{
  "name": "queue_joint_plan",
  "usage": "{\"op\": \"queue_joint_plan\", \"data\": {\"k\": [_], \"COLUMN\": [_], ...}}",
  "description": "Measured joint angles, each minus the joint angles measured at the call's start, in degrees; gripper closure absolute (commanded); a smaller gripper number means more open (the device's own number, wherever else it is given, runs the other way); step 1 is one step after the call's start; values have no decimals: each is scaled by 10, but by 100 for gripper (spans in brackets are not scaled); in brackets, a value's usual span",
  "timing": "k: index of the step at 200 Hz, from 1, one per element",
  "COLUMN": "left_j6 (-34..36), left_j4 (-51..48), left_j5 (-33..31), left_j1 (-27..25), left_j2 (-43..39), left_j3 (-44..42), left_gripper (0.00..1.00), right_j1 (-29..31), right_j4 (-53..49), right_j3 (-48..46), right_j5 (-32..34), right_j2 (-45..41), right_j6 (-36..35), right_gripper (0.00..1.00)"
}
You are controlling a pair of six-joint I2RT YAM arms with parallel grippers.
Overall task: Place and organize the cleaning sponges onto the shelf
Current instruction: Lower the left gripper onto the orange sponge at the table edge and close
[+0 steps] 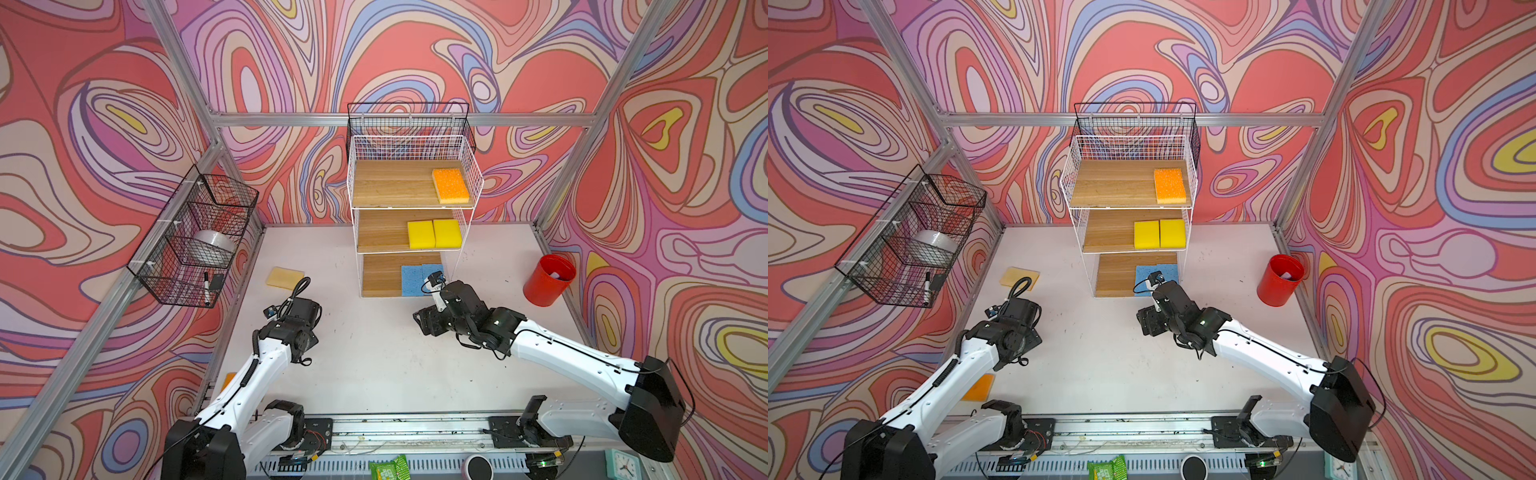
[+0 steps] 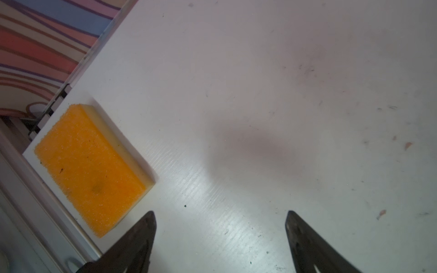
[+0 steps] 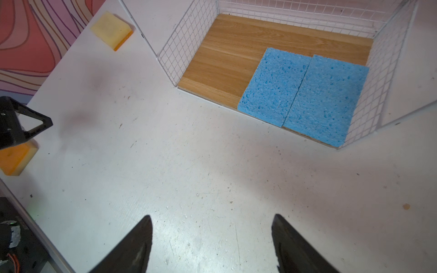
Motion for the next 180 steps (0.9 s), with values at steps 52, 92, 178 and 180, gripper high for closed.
{"op": "queue_joint_plan", "data": {"k": [52,92,178,180], "left_j6": [-70,-99,-84,-83], "left_j4": [-43,-59,-32,-30], "left_j5": [-5,7,85,87], "left_j1": [83,151,277,279], "left_j2": [-31,-48,-42,-40], "left_j3": [-2,-7,-44,-44], "left_gripper": [10,13,16,16], "right_j1": [-5,-6,-7,-7], "right_j4": [11,11,10,10], "right_j3": [-7,-7,-7,-7], "right_j5": [-24,-30,-30,-30], "right_j2": [17,17,17,17], "right_j6": [4,6,7,7], "right_gripper": [19,20,19,19]}}
